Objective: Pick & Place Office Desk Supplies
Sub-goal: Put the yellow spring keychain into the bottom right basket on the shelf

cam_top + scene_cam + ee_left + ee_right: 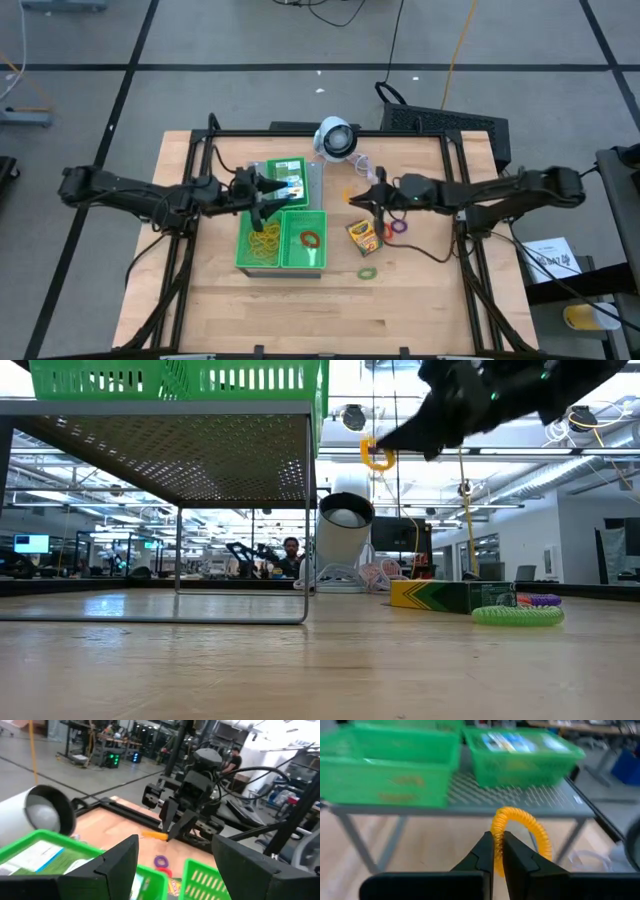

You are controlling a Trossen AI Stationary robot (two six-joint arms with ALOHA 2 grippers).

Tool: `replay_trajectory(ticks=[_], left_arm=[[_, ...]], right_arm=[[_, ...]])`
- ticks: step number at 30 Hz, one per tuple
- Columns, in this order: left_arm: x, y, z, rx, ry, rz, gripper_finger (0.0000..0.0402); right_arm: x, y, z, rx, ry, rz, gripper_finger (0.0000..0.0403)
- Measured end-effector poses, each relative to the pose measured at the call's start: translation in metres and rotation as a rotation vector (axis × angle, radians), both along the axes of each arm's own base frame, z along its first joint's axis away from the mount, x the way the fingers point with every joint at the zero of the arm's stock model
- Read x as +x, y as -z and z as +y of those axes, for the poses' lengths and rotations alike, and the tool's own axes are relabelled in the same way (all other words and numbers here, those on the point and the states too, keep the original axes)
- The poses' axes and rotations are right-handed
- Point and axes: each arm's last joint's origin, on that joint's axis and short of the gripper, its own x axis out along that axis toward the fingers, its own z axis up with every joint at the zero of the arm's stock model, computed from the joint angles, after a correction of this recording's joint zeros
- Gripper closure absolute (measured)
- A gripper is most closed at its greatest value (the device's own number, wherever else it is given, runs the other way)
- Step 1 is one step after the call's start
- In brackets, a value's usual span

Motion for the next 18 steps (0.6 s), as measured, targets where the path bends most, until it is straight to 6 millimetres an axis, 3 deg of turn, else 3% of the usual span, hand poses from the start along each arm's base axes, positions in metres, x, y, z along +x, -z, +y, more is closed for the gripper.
replay_trajectory(ticks=[11, 18], left_arm=[[0.017, -0.015, -0.005, 0.091, 0.08, -0.021, 0.0163], [0.039, -0.026, -0.015, 0.184, 0.128, -0.011, 0.0169]], right_arm=[[-0.003, -0.021, 0.027, -0.014, -0.201, -0.171, 0.039], [-0.003, -0.034, 0.034, 0.046, -0.373, -0.296, 0.039]])
